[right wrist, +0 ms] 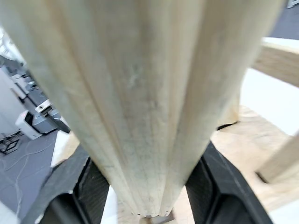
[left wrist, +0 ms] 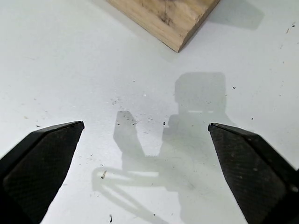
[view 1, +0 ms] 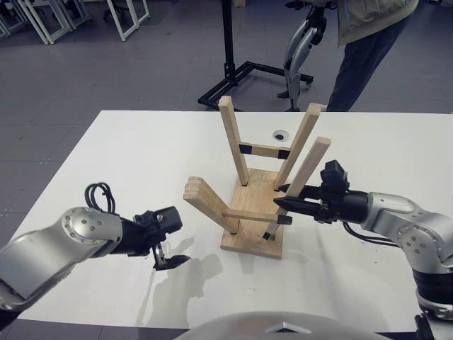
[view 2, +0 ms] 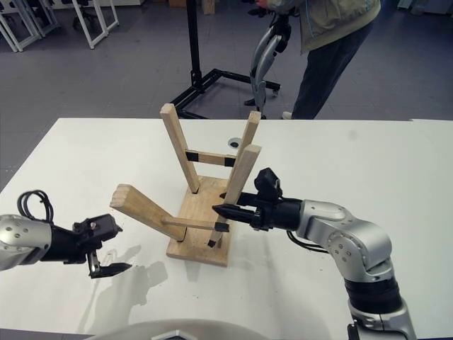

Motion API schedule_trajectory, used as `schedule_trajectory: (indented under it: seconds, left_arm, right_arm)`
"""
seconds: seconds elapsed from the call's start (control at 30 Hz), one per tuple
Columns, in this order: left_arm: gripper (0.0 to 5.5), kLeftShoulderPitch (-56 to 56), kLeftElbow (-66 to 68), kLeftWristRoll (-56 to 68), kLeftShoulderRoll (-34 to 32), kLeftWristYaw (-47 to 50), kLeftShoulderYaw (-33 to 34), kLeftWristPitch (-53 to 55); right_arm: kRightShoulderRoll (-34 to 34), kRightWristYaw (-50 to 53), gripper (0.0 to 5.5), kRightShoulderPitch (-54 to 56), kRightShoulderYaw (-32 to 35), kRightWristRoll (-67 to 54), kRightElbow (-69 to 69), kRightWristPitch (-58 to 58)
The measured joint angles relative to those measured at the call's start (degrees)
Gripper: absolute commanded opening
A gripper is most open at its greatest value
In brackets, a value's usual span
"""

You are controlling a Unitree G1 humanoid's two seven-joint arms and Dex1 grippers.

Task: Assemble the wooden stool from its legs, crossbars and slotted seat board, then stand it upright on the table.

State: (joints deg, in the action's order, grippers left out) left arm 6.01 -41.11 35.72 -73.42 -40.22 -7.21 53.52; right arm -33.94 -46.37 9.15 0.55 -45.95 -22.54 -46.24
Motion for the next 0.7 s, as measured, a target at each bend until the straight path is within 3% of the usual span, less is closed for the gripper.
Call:
schedule_trajectory:
  seconds: [0.2, 0.4, 0.5, 0.7]
  left_arm:
    - [4.94, 0.8, 2.3, -4.0, 3.7, -1.1, -2.1, -2.0]
    - [4.94, 0.8, 3.3, -6.1, 5.5, -1.8, -2.4, -2.3]
    - [4.94, 0.8, 3.4, -6.9, 6.1, -1.8, -2.4, -2.2]
    - [4.94, 0.8, 3.6, -7.8, 7.3, -1.6, -2.3, -1.2]
  right_arm:
    - [-0.3, -9.7, 2.03, -8.9, -1.2, 8.7, 4.7, 21.7]
    - [-1.1, -15.6, 2.03, -13.6, -6.4, 19.8, 9.2, 50.1]
    - [-2.2, -16.4, 2.03, -14.1, -7.4, 22.2, 9.5, 56.3]
    - [-4.3, -14.8, 2.03, -12.8, -7.9, 23.2, 4.7, 51.6]
